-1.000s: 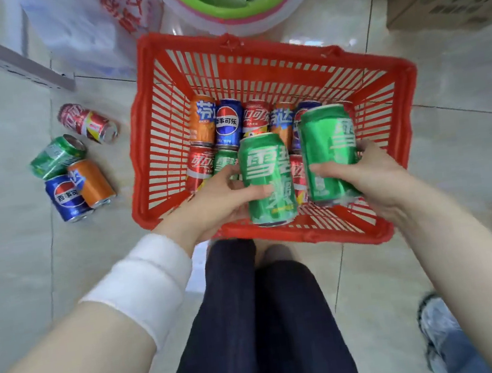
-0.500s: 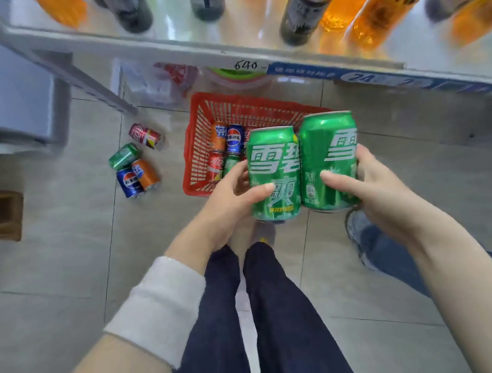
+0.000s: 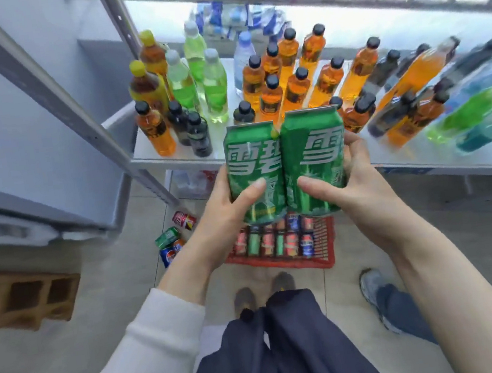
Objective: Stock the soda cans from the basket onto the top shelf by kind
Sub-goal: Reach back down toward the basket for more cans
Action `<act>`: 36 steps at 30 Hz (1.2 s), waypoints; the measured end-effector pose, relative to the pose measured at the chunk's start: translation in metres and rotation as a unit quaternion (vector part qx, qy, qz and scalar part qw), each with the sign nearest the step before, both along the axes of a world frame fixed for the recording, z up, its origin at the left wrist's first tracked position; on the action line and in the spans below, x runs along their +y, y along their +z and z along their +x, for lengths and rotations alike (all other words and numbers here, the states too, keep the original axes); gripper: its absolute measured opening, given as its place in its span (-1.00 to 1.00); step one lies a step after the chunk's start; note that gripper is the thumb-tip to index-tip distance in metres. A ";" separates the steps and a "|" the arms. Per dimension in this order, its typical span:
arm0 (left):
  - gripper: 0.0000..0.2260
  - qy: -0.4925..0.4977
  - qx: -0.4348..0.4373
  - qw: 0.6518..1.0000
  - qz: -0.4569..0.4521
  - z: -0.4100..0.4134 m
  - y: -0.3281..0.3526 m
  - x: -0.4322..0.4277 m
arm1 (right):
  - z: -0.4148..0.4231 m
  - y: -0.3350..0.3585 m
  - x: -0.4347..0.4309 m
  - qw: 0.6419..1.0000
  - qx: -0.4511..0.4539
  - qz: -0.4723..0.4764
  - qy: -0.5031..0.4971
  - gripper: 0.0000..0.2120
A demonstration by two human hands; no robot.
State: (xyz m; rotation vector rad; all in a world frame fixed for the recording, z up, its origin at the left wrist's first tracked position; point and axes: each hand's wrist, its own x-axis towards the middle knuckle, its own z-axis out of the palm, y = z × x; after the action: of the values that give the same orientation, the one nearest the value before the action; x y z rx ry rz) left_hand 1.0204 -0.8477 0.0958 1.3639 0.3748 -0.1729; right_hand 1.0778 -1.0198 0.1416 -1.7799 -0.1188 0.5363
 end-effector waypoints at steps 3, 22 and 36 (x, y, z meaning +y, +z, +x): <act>-0.49 0.007 -0.045 0.999 0.030 0.015 0.034 0.011 | 0.014 0.032 0.011 0.999 -0.035 0.015 0.005 -0.17; -0.58 0.001 -0.299 0.931 0.210 0.191 0.222 0.053 | 0.174 0.184 0.028 0.967 -0.232 0.106 -0.010 -0.34; -0.48 -0.066 -0.264 0.903 0.332 0.344 0.225 0.081 | 0.311 0.180 0.050 0.970 -0.234 0.012 -0.069 -0.29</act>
State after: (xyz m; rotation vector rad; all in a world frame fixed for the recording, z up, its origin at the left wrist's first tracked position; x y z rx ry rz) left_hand 1.3648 -0.7670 0.3206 2.0372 -0.1414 0.2418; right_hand 1.3891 -0.9700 0.3218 -1.8471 -0.3243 0.0056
